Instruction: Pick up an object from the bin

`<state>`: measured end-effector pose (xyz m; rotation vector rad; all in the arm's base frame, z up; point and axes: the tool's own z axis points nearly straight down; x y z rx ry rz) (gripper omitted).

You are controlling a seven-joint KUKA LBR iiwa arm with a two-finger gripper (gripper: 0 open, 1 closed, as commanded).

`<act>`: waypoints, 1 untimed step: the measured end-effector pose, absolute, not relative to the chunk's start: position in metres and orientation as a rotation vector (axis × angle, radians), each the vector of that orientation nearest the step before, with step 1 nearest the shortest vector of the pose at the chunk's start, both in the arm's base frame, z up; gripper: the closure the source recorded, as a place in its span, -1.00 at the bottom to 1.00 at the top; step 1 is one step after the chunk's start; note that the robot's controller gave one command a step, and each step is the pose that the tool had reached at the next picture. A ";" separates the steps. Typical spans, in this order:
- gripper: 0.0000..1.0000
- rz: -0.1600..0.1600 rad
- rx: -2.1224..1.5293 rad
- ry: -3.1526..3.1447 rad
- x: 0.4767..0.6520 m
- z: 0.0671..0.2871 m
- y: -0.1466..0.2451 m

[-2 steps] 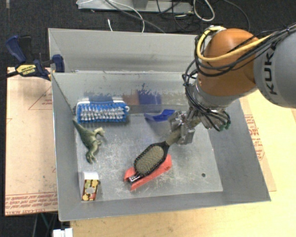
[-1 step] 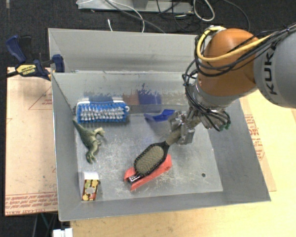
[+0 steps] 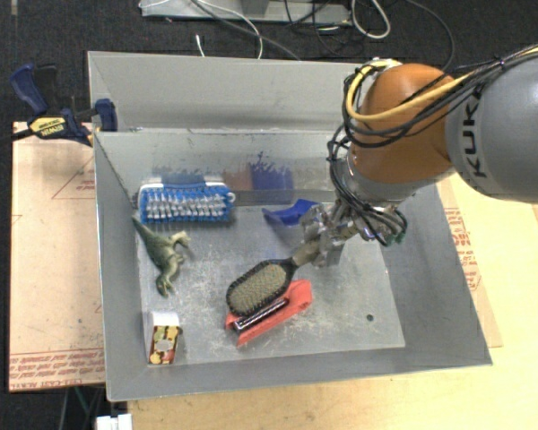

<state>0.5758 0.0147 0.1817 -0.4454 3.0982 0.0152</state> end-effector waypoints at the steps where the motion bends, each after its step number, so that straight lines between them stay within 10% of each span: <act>1: 1.00 0.015 -0.526 3.081 0.585 0.175 0.020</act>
Offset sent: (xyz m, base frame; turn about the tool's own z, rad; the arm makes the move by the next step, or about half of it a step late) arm 0.0054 0.0045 -0.0227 0.0260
